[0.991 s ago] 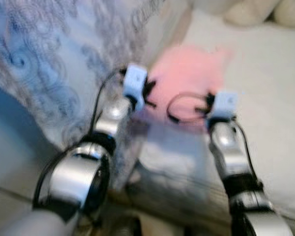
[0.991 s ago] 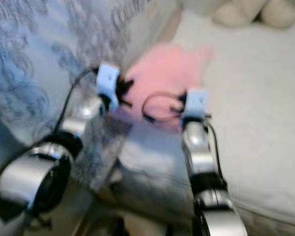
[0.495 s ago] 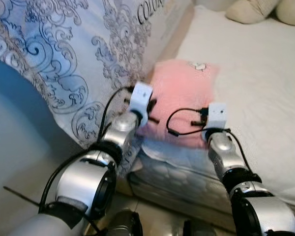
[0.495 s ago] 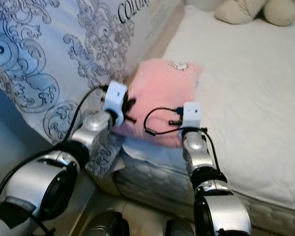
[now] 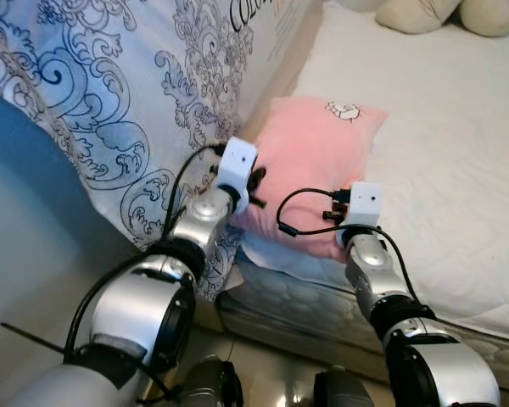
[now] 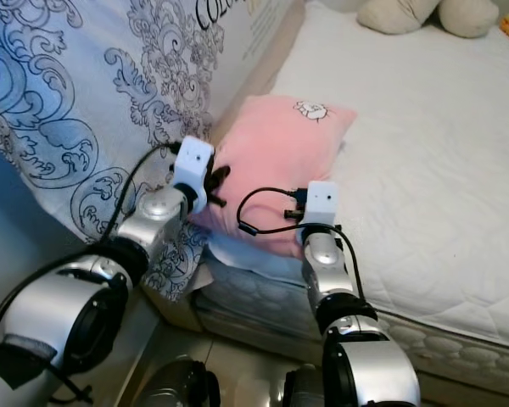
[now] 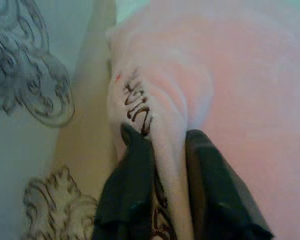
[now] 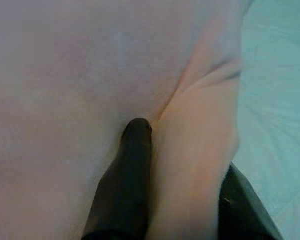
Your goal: Clean up the room
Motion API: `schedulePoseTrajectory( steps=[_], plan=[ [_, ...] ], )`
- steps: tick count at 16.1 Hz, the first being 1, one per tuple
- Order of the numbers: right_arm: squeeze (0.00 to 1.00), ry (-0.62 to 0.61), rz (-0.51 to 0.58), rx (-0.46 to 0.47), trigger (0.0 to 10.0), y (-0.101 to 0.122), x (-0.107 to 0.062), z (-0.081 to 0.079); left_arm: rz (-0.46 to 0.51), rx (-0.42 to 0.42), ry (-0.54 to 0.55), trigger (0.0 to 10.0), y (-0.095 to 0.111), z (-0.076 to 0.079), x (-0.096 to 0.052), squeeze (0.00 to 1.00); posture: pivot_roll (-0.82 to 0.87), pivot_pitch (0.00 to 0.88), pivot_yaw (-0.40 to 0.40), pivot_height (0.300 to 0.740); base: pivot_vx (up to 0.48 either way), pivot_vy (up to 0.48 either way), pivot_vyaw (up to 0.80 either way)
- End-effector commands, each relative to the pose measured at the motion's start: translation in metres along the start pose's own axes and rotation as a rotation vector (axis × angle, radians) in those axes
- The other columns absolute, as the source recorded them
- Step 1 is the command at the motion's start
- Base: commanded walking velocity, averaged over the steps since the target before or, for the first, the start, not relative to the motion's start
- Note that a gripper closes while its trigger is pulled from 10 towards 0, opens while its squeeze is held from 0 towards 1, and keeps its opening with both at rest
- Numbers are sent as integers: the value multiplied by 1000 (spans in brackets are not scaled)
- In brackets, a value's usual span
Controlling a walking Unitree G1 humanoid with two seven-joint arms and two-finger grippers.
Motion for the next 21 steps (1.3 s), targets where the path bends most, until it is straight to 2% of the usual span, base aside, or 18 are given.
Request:
schedulePoseTrajectory(
  steps=[1,4,5,6,7,9,11,12,13,15,17,18,19,20,21],
  plan=[
    [1000,17,61,-19,10000,11,0,-6,54,11,-1,10000,17,-4,2,1000,-111,87,73,696,0,0,0],
    [1000,-32,121,-31,10000,26,3,10,106,-47,-14,10000,27,-4,2,1000,-110,59,72,696,0,0,0],
    [1000,-27,142,-40,10000,31,3,11,123,-91,-18,10000,27,-3,2,1000,-106,46,70,696,0,0,0],
    [1000,-7,173,-61,10000,34,0,10,149,-182,-35,10000,23,2,0,1000,-106,35,71,696,0,0,0],
    [1000,-1,191,-84,10000,35,-3,10,171,-222,-68,10000,19,11,-1,1000,-106,27,70,696,0,0,0],
    [1000,-11,214,-97,10000,35,-10,20,205,-255,-106,10000,9,22,-7,1000,-104,16,62,696,0,0,0],
    [1000,-28,218,-112,10000,33,-19,35,235,-283,-113,10000,1,22,-15,1000,-91,0,43,696,0,0,0],
    [1000,-39,218,-160,10000,30,-28,47,251,-313,-112,10000,-4,21,-22,1000,-86,0,38,696,0,0,0],
    [1000,-49,211,-182,10000,28,-29,53,253,-320,-113,10000,-4,21,-24,1000,-84,0,35,696,0,0,0],
    [1000,-107,187,-271,10000,24,-32,80,283,-339,-132,10000,-1,25,-29,1000,-79,0,32,696,0,0,0],
    [1000,-158,217,-290,10000,38,-38,97,330,-342,-161,10000,10,31,-36,1000,-75,0,30,696,0,0,0],
    [1000,-169,265,-296,10000,51,-48,93,362,-303,-184,10000,16,36,-45,1000,-74,0,28,696,0,0,0],
    [1000,-120,288,-300,10000,46,-73,72,380,-243,-181,10000,14,41,-63,247,-64,0,20,696,0,0,0],
    [1000,-109,287,-303,10000,44,-78,67,382,-225,-175,10000,13,41,-66,0,-64,0,20,696,0,0,0],
    [1000,-85,285,-290,10000,35,-93,59,368,-193,-122,10000,7,36,-73,0,-51,0,4,696,0,0,0]
  ],
)
Point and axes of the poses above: a point about 5 cm out from each wrist's last joint towards the gripper, its own x axis pointing out of the wrist towards the gripper, its own y axis along the axis of the wrist's last joint, z = x × y, the point moved 4 cm from there along x, pointing out of the wrist towards the gripper, and after that the axes turned 3 degrees about -x, right-handed, at the moved point
